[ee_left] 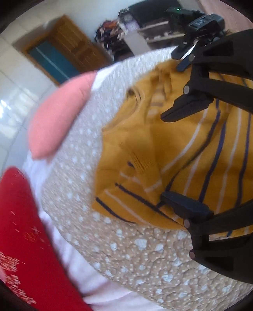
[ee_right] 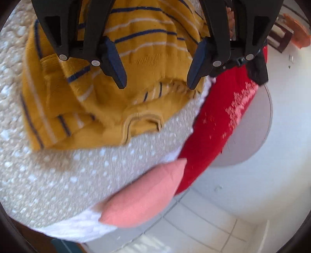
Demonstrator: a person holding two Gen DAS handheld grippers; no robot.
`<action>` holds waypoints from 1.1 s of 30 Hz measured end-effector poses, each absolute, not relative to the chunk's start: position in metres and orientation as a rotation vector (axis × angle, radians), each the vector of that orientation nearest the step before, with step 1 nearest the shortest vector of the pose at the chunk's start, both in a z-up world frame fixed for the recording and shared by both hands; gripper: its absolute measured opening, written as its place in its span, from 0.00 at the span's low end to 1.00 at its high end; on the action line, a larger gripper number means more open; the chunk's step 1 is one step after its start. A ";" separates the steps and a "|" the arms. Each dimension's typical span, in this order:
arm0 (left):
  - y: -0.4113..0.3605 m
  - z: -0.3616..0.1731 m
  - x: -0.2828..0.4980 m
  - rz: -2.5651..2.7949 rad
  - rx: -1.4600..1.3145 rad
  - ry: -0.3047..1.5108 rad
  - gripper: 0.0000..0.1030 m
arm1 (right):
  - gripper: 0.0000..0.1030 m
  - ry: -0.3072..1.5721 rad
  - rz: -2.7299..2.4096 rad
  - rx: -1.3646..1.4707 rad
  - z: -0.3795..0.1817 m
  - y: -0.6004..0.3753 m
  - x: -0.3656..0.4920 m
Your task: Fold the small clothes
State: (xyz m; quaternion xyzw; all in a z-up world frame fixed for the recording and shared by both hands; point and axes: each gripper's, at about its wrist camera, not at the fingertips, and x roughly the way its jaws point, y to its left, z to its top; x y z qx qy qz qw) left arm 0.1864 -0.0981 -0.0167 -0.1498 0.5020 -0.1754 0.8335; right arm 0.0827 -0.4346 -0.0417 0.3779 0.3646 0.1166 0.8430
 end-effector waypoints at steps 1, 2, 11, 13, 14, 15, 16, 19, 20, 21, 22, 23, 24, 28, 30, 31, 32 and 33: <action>-0.094 -0.026 0.191 -0.340 -0.334 1.085 0.70 | 0.67 0.812 0.192 0.784 -0.054 -0.436 0.089; -0.089 -0.032 0.194 -0.336 -0.375 1.095 0.70 | 0.65 0.833 0.162 0.767 -0.063 -0.439 0.091; -0.064 0.023 0.100 -0.319 -0.395 0.961 0.75 | 0.66 0.770 0.254 0.664 -0.026 -0.411 0.028; -0.060 0.033 0.070 -0.312 -0.416 0.923 0.78 | 0.68 0.772 0.263 0.633 -0.021 -0.401 0.008; -0.058 0.037 0.056 -0.313 -0.432 0.907 0.79 | 0.68 0.776 0.259 0.614 -0.020 -0.395 -0.001; -0.056 0.039 0.045 -0.310 -0.448 0.899 0.79 | 0.68 0.777 0.252 0.591 -0.018 -0.390 -0.013; -0.053 0.040 0.033 -0.308 -0.463 0.893 0.80 | 0.68 0.775 0.252 0.571 -0.015 -0.384 -0.024; -0.046 0.038 0.003 -0.313 -0.476 0.878 0.81 | 0.69 0.768 0.250 0.519 -0.007 -0.368 -0.049; -0.043 0.038 -0.009 -0.311 -0.474 0.872 0.81 | 0.70 0.766 0.243 0.500 -0.004 -0.364 -0.058; -0.042 0.037 -0.015 -0.304 -0.472 0.864 0.81 | 0.71 0.766 0.239 0.484 -0.002 -0.360 -0.065; -0.039 0.035 -0.021 -0.295 -0.468 0.860 0.81 | 0.72 0.769 0.233 0.471 0.000 -0.357 -0.071; -0.036 0.032 -0.024 -0.287 -0.465 0.859 0.81 | 0.72 0.774 0.226 0.459 0.001 -0.353 -0.076; -0.033 0.031 -0.027 -0.283 -0.461 0.859 0.81 | 0.72 0.777 0.218 0.453 0.003 -0.350 -0.082; -0.015 0.033 -0.036 -0.257 -0.454 0.843 0.81 | 0.73 0.782 0.201 0.461 0.008 -0.343 -0.098; -0.007 0.038 -0.042 -0.237 -0.449 0.815 0.81 | 0.73 0.785 0.185 0.466 0.009 -0.340 -0.102; -0.003 0.039 -0.043 -0.226 -0.449 0.802 0.81 | 0.74 0.787 0.180 0.469 0.009 -0.339 -0.103; 0.002 0.040 -0.044 -0.219 -0.451 0.790 0.81 | 0.74 0.792 0.175 0.471 0.009 -0.338 -0.102; 0.004 0.040 -0.045 -0.219 -0.452 0.787 0.81 | 0.74 0.800 0.167 0.471 0.009 -0.336 -0.102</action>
